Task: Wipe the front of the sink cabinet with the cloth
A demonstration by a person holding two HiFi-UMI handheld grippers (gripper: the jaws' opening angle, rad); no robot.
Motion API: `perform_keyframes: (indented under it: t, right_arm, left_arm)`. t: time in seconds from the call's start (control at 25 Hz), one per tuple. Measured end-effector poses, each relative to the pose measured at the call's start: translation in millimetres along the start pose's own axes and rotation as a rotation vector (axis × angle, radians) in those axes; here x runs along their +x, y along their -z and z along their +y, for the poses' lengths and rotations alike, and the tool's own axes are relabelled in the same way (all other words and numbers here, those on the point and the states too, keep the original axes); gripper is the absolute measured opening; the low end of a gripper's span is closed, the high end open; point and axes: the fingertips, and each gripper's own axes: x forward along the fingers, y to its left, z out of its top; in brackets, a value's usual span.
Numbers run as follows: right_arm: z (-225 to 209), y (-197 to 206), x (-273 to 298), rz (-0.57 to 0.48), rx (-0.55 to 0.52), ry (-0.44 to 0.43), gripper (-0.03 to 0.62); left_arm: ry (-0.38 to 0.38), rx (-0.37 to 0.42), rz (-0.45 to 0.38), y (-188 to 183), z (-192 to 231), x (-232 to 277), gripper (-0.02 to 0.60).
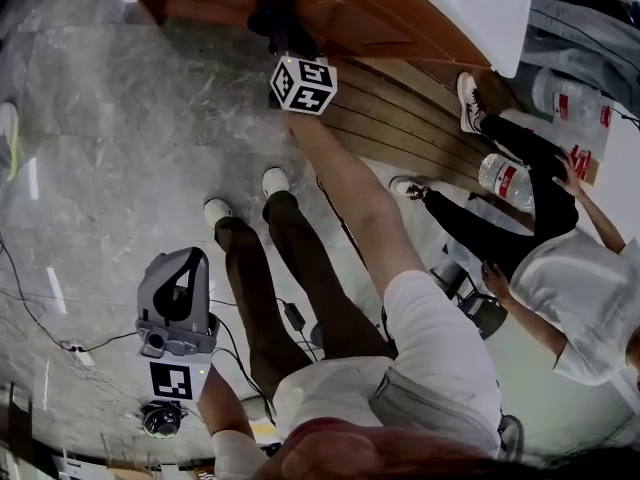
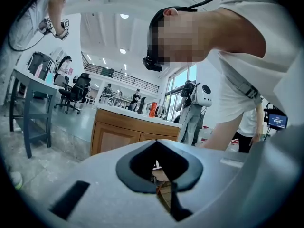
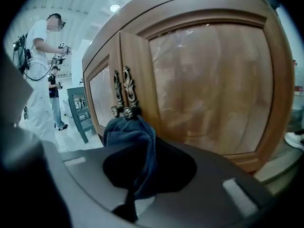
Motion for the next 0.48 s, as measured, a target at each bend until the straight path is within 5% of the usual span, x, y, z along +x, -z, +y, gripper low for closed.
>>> perform_keyframes:
  t: [0.48]
  right_arm:
    - [-135, -12, -72, -0.024, 0.0, 0.144, 0.054]
  left_arm:
    - [0.083, 0.024, -0.006, -5, -50, 34, 0.002]
